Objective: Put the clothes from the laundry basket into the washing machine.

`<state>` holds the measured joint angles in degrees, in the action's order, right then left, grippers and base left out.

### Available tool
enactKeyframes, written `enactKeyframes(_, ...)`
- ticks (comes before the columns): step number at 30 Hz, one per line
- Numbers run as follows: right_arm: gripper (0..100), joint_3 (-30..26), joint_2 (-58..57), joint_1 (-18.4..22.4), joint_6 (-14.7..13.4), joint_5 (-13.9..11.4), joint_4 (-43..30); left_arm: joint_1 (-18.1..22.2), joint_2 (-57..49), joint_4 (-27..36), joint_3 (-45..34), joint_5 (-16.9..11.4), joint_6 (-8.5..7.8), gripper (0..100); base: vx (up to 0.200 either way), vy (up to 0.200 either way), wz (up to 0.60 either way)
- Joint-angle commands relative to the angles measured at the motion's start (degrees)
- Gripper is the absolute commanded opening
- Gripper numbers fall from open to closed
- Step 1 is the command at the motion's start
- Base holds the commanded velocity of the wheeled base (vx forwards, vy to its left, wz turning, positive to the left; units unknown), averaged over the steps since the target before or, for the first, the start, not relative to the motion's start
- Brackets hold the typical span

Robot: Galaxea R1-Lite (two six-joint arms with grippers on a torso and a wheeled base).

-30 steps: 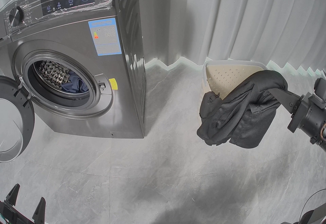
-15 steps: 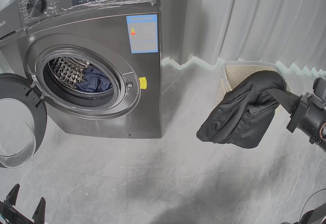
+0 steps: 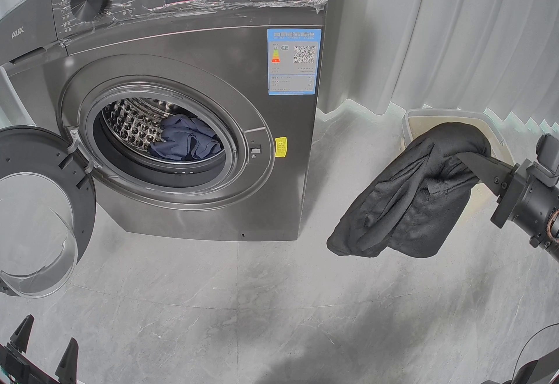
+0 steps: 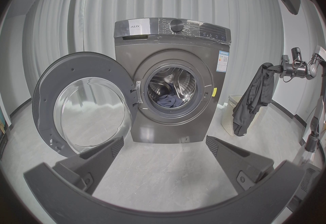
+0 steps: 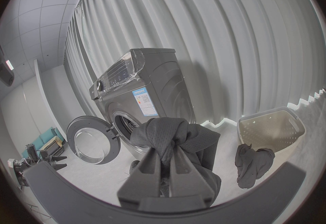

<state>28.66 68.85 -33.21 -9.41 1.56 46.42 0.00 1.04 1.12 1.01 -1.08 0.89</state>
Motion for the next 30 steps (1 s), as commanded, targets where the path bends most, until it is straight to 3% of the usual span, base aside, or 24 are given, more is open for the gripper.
enactKeyframes(1, 0, -0.01, 0.05, -0.02, 0.01, 0.02, -0.02, 0.0, -0.86, 0.02, -0.57, 0.03, -0.01, 100, 0.0, 0.2, 0.0)
enactKeyframes(12, 0, -0.1, 0.32, -0.02, -0.08, 0.02, 0.07, 0.0, -0.86, 0.02, -0.57, 0.03, 0.08, 100, 0.0, 0.2, 0.0)
enactKeyframes(24, 0, -0.18, 0.41, -0.02, -0.08, 0.02, 0.07, 0.0, -0.86, 0.02, -0.57, 0.03, -0.01, 100, 0.0, 0.0, 0.0)
enactKeyframes(30, 0, -0.18, 0.41, -0.02, -0.08, 0.02, 0.07, 0.0, -0.86, 0.02, -0.57, 0.03, 0.08, 100, -0.2, 0.0, 0.0)
